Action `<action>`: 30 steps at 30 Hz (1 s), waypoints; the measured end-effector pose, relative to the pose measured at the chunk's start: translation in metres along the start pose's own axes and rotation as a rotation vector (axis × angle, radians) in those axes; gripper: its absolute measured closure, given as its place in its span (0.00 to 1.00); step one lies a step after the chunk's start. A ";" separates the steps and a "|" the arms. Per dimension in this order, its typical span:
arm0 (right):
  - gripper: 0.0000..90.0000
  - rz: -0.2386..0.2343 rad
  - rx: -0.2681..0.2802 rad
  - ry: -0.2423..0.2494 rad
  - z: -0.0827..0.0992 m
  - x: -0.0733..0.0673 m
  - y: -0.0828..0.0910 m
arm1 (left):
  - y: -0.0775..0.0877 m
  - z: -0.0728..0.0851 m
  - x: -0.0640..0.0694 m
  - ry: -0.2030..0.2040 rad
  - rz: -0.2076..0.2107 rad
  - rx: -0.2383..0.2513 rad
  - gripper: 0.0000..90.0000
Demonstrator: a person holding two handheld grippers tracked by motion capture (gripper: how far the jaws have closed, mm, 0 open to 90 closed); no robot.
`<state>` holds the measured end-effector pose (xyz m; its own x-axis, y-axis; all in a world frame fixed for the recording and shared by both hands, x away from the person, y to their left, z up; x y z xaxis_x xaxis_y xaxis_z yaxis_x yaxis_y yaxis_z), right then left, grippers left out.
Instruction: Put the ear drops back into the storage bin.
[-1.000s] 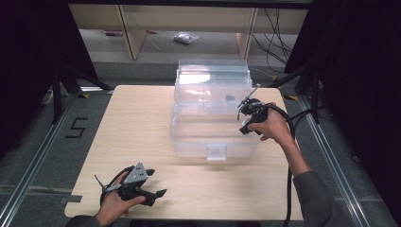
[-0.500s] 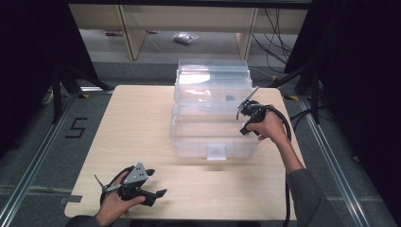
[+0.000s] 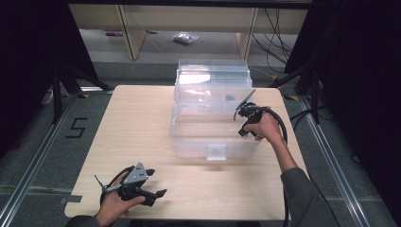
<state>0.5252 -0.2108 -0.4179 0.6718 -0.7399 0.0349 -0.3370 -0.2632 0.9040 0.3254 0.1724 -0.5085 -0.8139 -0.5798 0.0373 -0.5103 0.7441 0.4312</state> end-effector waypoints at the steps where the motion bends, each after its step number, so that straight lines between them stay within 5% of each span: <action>1: 0.67 -0.001 -0.010 -0.006 0.002 0.000 -0.004 | 0.000 0.000 0.000 0.000 0.000 0.000 0.17; 30: 0.67 -0.006 -0.073 -0.023 0.003 -0.004 -0.024 | 0.000 0.000 -0.001 -0.007 -0.002 -0.006 0.17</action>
<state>0.5286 -0.2040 -0.4410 0.6580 -0.7528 0.0203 -0.2834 -0.2225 0.9328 0.3260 0.1731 -0.5085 -0.8150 -0.5787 0.0298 -0.5102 0.7410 0.4367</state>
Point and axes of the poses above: each handheld gripper's, and its own axes: y roughly backward along the jaws, z roughly out of its underside, x roughly to its right, the point moved 1 cm from there along -y, roughly forward along the jaws, and after that the axes turned 10 degrees about x, right-handed, at the moved point
